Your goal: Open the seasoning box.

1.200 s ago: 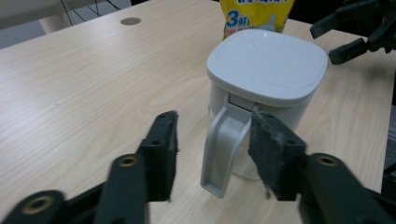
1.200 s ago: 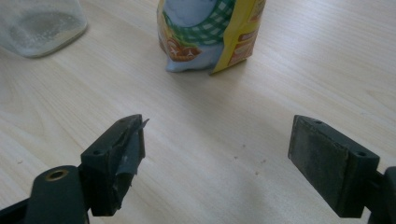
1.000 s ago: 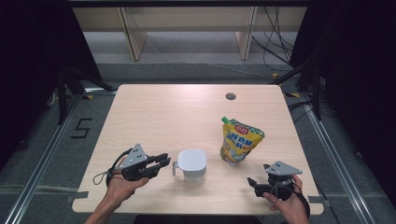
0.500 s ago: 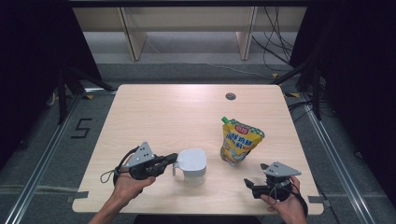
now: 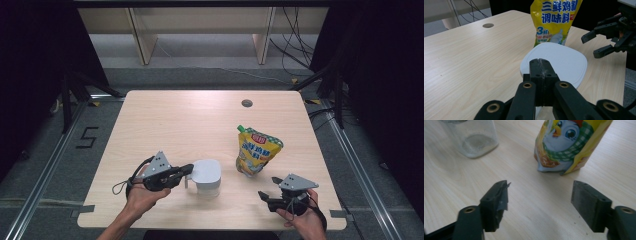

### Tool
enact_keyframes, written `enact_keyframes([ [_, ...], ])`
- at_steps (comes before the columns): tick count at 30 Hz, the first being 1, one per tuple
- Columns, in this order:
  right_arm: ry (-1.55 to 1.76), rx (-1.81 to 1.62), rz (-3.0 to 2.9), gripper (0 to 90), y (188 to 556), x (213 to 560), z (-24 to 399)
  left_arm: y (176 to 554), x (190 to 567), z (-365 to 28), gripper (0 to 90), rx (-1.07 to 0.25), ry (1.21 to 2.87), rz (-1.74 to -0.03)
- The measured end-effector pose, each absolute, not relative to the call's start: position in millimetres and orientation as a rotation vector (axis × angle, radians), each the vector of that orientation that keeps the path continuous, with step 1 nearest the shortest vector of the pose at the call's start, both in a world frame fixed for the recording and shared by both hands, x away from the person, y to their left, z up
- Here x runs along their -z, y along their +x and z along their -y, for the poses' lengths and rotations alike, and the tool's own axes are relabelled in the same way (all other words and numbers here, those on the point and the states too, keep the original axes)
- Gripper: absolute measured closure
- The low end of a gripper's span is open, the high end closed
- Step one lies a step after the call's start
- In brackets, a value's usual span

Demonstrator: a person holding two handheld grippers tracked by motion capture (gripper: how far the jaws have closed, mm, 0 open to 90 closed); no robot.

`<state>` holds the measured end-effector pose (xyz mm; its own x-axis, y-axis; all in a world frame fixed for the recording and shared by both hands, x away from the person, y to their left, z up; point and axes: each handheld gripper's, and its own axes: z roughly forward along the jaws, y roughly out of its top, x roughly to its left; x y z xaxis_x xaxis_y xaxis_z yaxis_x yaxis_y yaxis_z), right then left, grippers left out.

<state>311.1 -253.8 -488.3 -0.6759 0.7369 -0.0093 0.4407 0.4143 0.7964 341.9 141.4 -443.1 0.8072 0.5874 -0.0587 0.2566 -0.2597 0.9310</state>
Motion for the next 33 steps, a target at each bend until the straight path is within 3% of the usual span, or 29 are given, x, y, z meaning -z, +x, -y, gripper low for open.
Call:
enact_keyframes([
  [9,0.912,-1.186,-2.27,49.3,309,483,244,342,445,-145,89.1,-0.359,1.829,-0.656],
  [21,0.814,-1.3,-2.211,77.5,308,468,224,341,446,-146,89.1,-0.357,1.826,-0.65],
  [33,0.696,-1.39,-2.246,89.3,319,461,192,340,447,-146,89.0,-0.361,1.822,-0.648],
])
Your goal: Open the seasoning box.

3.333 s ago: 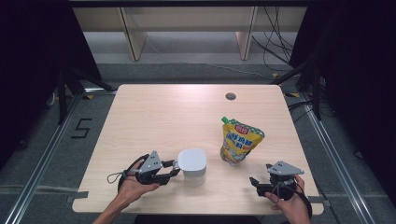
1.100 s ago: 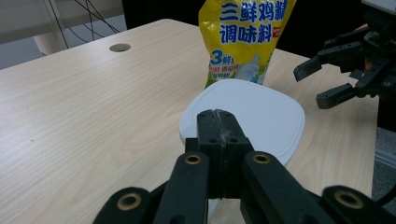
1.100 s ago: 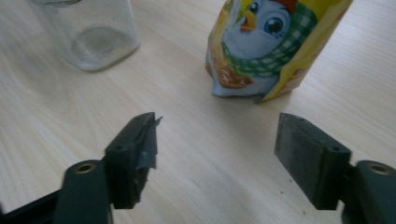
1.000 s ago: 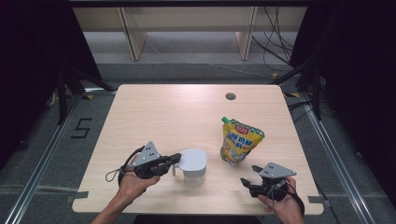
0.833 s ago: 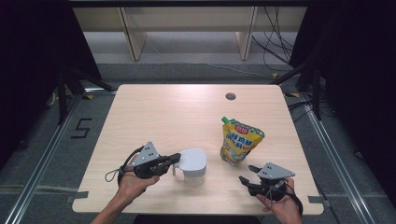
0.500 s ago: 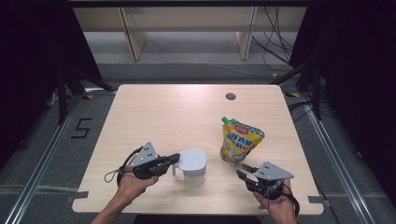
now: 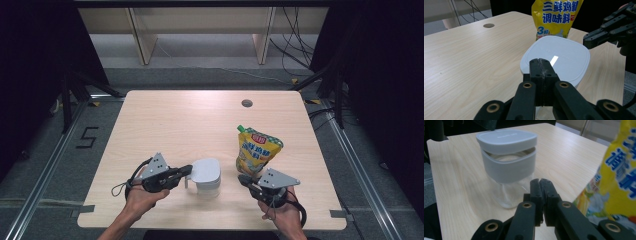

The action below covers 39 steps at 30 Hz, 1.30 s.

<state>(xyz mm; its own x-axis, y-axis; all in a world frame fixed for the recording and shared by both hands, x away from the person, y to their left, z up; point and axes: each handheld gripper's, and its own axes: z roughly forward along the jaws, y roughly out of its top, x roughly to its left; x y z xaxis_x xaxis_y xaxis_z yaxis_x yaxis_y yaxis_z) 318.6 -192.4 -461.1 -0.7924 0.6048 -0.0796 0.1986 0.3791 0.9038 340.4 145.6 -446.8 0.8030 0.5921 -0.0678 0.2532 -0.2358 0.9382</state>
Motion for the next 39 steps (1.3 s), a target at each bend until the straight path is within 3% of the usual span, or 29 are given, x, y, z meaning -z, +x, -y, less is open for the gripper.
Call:
enact_keyframes([
  [34,0.587,-1.459,-2.271,90.0,332,449,146,336,450,-149,89.0,-0.374,1.808,-0.659],
  [36,0.556,-1.453,-2.28,90.0,333,447,146,337,450,-150,86.7,-0.369,1.804,-0.664],
  [39,0.546,-1.466,-2.279,90.0,333,444,144,337,445,-158,75.2,-0.347,1.803,-0.658],
])
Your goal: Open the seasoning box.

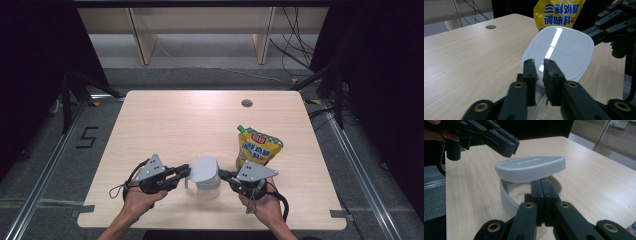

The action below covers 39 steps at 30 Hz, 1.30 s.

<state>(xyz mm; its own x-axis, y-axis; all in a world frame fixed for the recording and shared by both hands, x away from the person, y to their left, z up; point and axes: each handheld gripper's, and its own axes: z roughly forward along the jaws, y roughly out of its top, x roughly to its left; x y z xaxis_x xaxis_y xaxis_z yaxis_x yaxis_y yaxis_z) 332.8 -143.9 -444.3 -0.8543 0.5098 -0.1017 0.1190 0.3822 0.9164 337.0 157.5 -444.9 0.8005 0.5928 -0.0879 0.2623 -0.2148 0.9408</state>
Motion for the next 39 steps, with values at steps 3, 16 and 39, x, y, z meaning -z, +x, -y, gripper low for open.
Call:
enact_keyframes([
  [3,0.531,-1.481,-2.262,90.0,332,442,141,335,443,-168,58.0,-0.386,1.858,-0.652],
  [16,0.444,-1.454,-2.278,89.7,327,427,111,322,489,-176,26.6,-0.409,2.046,-0.668],
  [39,0.473,-1.427,-2.222,79.4,328,428,139,320,497,-176,22.1,-0.466,2.066,-0.705],
])
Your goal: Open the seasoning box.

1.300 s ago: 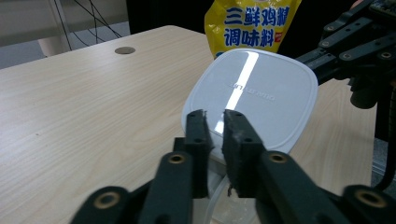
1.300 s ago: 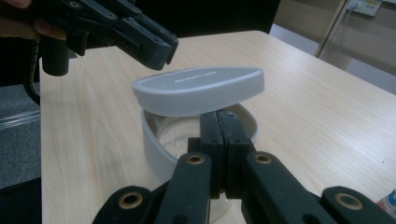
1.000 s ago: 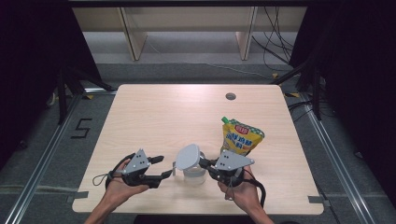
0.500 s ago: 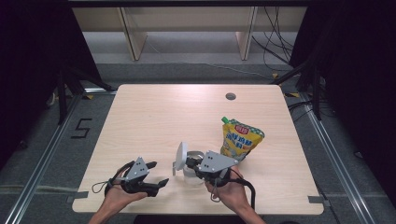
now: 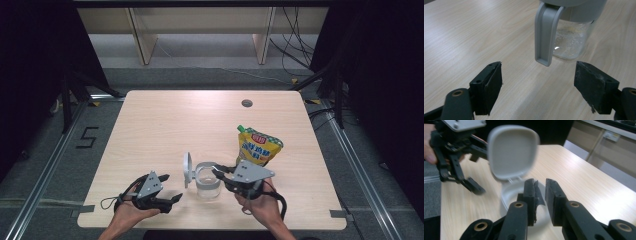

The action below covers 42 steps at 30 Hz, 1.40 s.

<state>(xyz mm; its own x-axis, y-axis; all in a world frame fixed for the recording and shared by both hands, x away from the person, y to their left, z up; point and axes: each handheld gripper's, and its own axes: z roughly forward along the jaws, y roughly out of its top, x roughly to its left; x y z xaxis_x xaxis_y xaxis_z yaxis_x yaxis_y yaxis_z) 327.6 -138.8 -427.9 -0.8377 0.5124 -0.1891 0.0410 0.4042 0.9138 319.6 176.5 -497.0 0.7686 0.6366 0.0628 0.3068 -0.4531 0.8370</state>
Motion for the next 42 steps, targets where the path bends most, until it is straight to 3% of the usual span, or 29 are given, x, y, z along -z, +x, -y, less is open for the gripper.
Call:
enact_keyframes([
  [7,0.621,-1.405,-2.186,72.4,326,443,185,315,499,-179,22.9,-0.431,2.047,-0.787],
  [14,0.732,-1.406,-2.172,61.4,320,452,212,314,499,-178,21.6,-0.436,2.036,-0.78],
  [19,0.773,-1.399,-2.166,58.3,318,459,227,314,500,-177,20.6,-0.428,2.034,-0.784],
  [33,0.997,-1.33,-2.14,30.9,326,478,257,315,498,-175,15.2,-0.4,2.025,-0.763],
  [42,1.049,-1.334,-2.104,21.6,331,480,259,313,498,-173,15.2,-0.391,2.009,-0.775],
])
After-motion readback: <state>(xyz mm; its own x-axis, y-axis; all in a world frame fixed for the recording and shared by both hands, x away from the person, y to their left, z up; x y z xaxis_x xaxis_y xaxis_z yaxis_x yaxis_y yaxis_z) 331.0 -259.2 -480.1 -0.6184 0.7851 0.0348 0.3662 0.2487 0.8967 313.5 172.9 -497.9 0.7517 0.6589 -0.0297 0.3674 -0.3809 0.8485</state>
